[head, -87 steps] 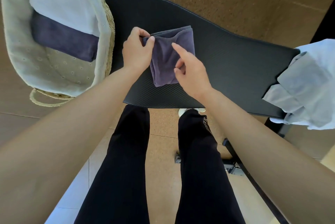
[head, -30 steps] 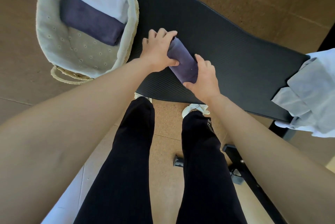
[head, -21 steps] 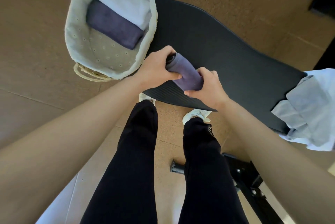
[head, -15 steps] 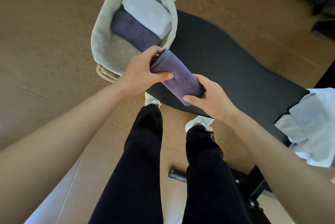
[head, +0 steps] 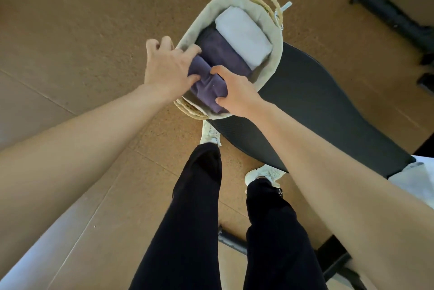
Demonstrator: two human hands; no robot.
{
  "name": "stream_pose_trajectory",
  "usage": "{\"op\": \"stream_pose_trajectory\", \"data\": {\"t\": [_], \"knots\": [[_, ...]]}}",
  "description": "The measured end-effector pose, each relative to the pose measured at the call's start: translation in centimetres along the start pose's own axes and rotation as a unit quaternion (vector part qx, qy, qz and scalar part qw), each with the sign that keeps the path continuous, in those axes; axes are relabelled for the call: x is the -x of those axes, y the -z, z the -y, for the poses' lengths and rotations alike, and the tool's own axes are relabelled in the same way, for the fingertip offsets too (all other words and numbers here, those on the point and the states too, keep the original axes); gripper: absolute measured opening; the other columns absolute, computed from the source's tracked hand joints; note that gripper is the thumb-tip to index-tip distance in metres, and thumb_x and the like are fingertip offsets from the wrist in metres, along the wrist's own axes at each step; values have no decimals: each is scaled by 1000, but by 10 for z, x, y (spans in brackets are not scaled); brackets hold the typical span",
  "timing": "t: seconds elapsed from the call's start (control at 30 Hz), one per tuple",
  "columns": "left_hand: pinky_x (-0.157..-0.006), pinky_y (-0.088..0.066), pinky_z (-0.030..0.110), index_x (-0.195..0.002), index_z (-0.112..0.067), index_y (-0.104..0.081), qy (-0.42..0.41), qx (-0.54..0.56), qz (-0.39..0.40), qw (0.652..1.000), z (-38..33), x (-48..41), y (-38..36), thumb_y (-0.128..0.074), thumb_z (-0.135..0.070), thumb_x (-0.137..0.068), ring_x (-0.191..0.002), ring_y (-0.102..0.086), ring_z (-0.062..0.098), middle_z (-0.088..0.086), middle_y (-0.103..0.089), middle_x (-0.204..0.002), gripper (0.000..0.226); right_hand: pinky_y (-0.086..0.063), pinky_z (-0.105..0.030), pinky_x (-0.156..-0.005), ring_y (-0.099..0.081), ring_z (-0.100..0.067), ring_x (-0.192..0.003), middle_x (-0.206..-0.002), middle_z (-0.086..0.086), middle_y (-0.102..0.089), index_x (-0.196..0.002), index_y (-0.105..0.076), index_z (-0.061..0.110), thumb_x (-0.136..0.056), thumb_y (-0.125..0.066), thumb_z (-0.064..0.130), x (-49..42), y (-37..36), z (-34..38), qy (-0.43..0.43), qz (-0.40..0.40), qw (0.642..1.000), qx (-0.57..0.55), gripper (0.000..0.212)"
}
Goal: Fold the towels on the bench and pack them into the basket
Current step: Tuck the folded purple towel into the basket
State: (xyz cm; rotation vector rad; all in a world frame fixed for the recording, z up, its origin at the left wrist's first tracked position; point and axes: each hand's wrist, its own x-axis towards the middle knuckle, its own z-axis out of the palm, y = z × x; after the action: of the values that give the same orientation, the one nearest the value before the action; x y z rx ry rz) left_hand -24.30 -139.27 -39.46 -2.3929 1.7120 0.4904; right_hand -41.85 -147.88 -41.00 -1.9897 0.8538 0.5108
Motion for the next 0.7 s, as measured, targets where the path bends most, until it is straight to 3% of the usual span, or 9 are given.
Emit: {"op": "stream_pose_trajectory", "data": {"t": [0.1,0.2,0.33,0.43,0.5,0.6,0.7], "knots": [[-91,-20,49,-119,-21,-60,-49,-35,21,998,5,-9,-13,-69,-53,-85,-114,-43,33,11,-73,-96,47,-43,-36,-82,-61,-38,-111,-123,-10,-66,-147,-38,28,-90,-68,21,-12,-11,-4,-14,15,999,44,65],[-90,-17,47,-108,-18,-61,-81,-74,35,993,2,-16,-19,-70,-51,-85,-118,-39,31,7,-72,-86,41,-49,-41,-85,-62,-40,-109,-121,-13,-67,-146,-40,28,-89,-70,24,-17,-17,-6,-21,5,995,94,64],[-92,-16,46,-99,-13,-63,-88,-98,51,990,1,-20,-27,-76,-43,-81,-120,-39,30,6,-71,-89,38,-47,-40,-65,-67,-40,-92,-102,-12,-69,-133,-47,22,-86,-73,24,-21,-26,-5,-15,-22,982,189,54],[-92,-22,48,-101,-14,-60,-83,-115,22,990,4,-19,-32,-76,-42,-79,-112,-41,31,8,-61,-102,40,-42,-38,-66,-66,-34,-87,-97,-10,-66,-123,-55,19,-81,-78,34,-17,-28,-5,3,-70,952,297,51],[-87,-29,46,-101,-17,-57,-82,-104,-3,991,5,-18,-32,-74,-29,-78,-103,-47,32,8,-55,-104,31,-42,-40,-70,-60,-31,-86,-98,-10,-59,-114,-59,16,-71,-83,35,-16,-28,-9,28,-103,932,347,53],[-75,-29,39,-90,-19,-63,-116,-80,-47,989,8,-17,-33,-58,-5,-77,-85,-55,29,4,-58,-92,20,-40,-41,-73,-51,-32,-90,-102,-11,-53,-106,-59,14,-66,-84,29,-15,-24,-18,67,-139,924,351,49],[-66,-40,41,-98,-12,-70,-144,2,-23,989,0,-10,-35,-53,-4,-80,-82,-60,33,12,-64,-105,26,-41,-49,-81,-50,-39,-101,-110,-11,-53,-102,-67,18,-68,-83,30,-14,-20,-25,60,-130,925,352,39]]}}
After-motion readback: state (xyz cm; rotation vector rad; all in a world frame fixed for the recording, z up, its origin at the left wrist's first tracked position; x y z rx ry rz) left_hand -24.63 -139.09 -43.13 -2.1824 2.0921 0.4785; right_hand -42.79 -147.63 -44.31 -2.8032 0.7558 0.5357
